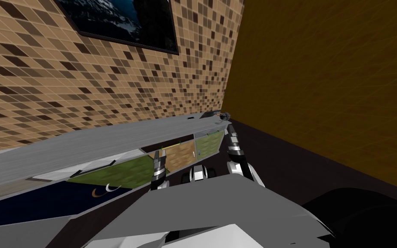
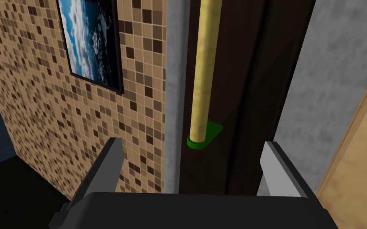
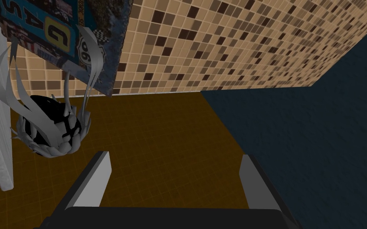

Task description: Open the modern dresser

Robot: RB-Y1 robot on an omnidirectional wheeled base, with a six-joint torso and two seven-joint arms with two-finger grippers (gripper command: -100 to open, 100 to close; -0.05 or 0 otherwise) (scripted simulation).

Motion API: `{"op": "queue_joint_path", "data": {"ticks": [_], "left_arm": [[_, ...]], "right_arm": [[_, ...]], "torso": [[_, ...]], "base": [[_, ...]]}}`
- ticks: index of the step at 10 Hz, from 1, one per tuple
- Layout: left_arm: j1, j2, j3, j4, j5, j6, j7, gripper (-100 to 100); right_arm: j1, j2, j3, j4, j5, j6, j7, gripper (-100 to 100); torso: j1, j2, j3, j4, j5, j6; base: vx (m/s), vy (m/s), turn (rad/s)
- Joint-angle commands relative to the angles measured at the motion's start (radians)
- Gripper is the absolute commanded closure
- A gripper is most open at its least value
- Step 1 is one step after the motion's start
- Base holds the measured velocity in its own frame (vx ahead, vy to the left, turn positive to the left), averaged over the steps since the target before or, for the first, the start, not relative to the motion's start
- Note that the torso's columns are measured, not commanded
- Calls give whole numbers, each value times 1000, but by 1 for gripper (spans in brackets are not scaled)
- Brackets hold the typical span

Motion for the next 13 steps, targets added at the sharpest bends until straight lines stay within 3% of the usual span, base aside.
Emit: {"op": "queue_joint_path", "data": {"ticks": [1, 3, 4, 9, 10, 11, 13], "left_arm": [[-18, -23, 5, 72, 2, -37, 5, -100], [-25, -55, 6, 103, 2, -53, 7, -100], [-22, -43, 6, 89, 2, -45, 7, -100], [-98, -23, 21, 49, 10, 70, 6, -100], [-84, -25, 19, 44, 9, 59, 7, -100], [-75, -29, 16, 61, 8, 35, 6, 100], [-60, -34, 13, 70, 6, 12, 6, 100]], "right_arm": [[0, 0, 0, 0, 0, 0, 0, 0], [0, 0, 0, 0, 0, 0, 0, 0], [0, 0, 0, 0, 0, 0, 0, 0], [0, 0, 0, 0, 0, 0, 0, 0], [0, 0, 0, 0, 0, 0, 0, 0], [0, 0, 0, 0, 0, 0, 0, 0], [0, 0, 0, 0, 0, 0, 0, 0]], "torso": [[1, 0, 0, 0, 0, 0], [2, 1, 1, 0, 0, 0], [2, 1, 1, 0, 0, 0], [1, 1, 0, 0, 0, 0], [1, 0, 0, 0, 0, 0], [1, 0, 0, 0, 0, 0], [-1, 4, 2, 4, -3, -1]], "base": [[13, -43, 23], [2, -32, 16], [1, -14, 4], [-23, -11, 23], [-12, -6, 4], [9, 2, -31], [22, 11, -15]]}}
